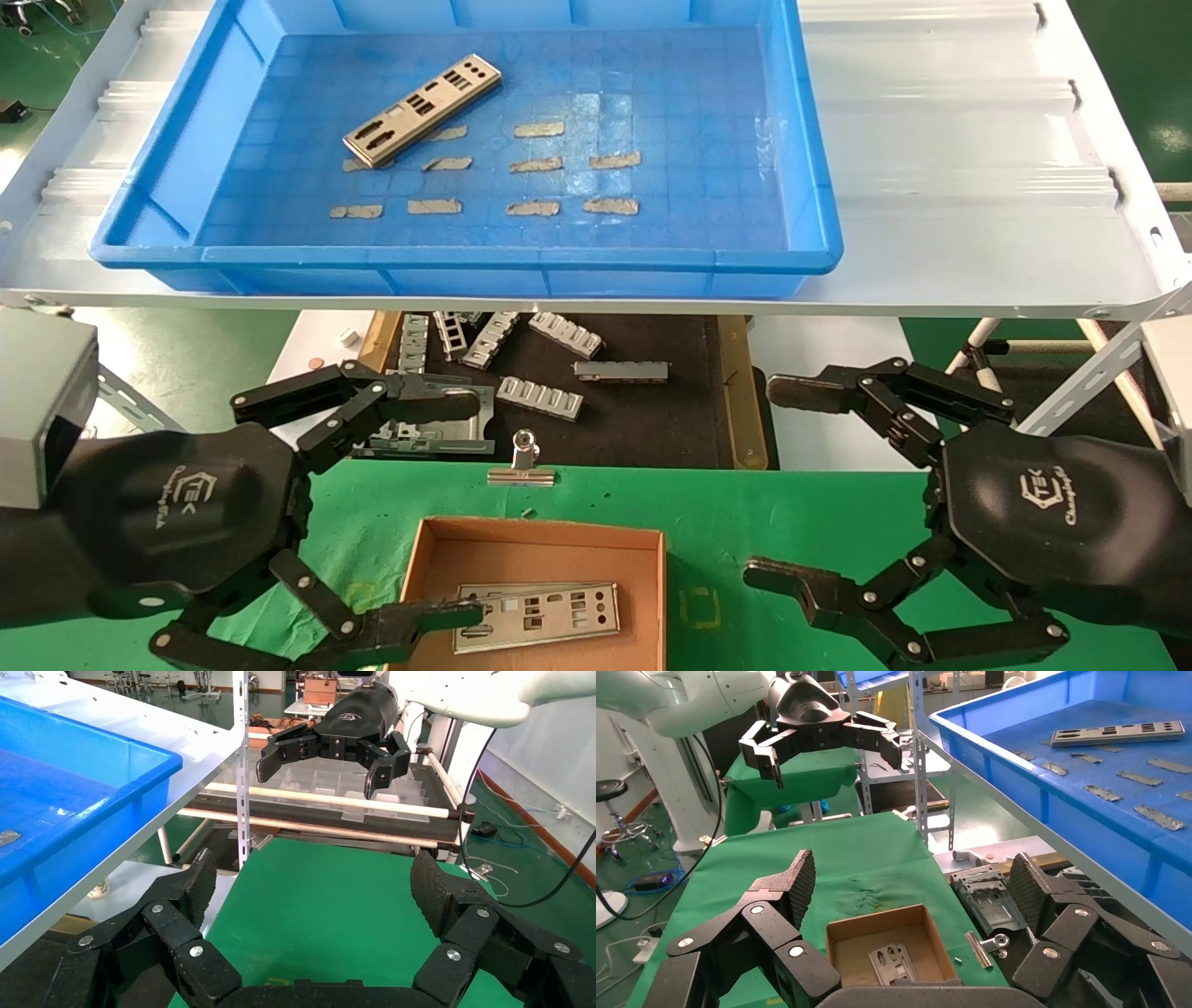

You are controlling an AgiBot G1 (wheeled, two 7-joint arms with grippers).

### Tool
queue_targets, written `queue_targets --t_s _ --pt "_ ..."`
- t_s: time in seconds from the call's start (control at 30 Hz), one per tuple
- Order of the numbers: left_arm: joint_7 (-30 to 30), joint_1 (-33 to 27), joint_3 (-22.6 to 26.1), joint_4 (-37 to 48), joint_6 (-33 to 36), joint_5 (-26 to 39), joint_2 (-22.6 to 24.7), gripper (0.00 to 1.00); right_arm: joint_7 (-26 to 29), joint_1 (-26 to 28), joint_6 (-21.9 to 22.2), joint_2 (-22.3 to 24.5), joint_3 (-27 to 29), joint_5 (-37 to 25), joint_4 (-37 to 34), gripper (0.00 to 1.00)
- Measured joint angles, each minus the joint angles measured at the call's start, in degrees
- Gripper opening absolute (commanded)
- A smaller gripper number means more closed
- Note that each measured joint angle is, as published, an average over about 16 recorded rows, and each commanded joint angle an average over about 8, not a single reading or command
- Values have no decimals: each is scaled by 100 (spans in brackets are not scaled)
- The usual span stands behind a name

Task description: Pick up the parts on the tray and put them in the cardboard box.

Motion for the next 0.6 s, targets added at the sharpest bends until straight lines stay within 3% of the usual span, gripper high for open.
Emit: queue_targets --t_s 0.6 --pt "0 0 0 0 0 0 0 100 0 0 0 0 0 0 0 100"
